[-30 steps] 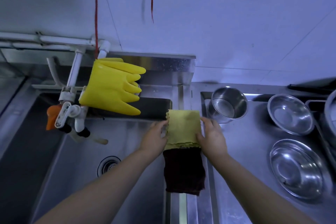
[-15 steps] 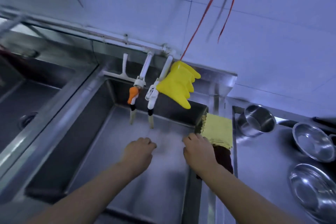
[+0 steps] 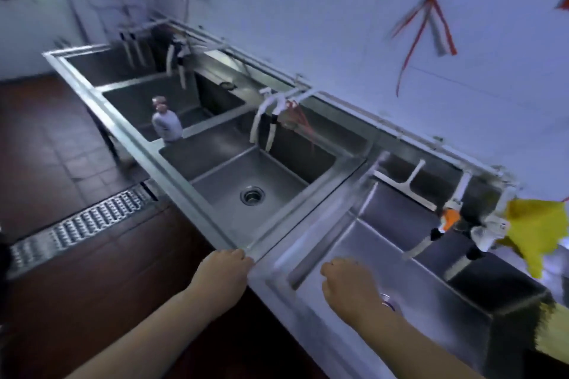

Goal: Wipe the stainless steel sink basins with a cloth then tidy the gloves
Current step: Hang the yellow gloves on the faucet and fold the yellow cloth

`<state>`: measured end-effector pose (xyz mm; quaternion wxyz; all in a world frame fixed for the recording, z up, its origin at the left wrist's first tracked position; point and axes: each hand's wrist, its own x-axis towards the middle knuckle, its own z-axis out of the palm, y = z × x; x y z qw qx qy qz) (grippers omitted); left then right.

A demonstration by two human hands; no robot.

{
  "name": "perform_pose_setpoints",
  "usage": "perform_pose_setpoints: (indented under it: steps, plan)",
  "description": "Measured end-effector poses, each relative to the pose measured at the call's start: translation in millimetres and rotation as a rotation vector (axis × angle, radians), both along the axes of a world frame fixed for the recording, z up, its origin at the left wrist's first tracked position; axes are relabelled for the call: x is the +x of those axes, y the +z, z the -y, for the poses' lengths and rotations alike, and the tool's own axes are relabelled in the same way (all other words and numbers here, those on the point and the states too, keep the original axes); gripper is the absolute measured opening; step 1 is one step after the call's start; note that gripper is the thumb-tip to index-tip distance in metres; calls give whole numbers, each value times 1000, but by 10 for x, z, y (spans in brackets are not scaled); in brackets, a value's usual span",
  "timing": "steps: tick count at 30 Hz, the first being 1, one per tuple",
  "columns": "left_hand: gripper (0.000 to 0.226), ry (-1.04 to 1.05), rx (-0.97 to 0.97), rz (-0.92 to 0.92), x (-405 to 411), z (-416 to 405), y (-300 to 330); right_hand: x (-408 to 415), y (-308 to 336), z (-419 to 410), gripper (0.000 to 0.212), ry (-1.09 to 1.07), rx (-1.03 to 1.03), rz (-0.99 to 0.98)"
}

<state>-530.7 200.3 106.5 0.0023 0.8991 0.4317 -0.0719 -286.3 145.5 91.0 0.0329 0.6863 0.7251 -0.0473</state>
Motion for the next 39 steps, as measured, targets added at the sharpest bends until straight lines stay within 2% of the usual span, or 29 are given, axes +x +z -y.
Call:
perform_pose_setpoints:
  steps: [3, 5, 9, 15, 20, 31, 39]
  plan:
    - [28, 203, 14, 17, -918, -78, 52, -809, 87, -312, 11, 115, 0, -42]
    - [30, 292, 51, 35, -1421, -118, 77, -1271, 168, -515, 7, 210, 57, -1]
    - [26, 443, 64, 55, -2122, -181, 181, -1926, 238, -878, 16, 304, 114, -36]
    - [27, 588, 20, 66, -2618, -412, 66, -2426, 257, -1512, 28, 394, 89, -27]
    - [28, 637, -10, 20, -2965, -974, 32, -2682, 127, -2345, 24, 415, 39, -64]
    - [33, 633, -22, 52, -3299, -3037, 333, -2971, 137, -4375, 23, 329, 99, -175]
    - [30, 537, -109, 81, -3462, -4023, 90, -3169, 246, -5268, 23, 244, 107, -227]
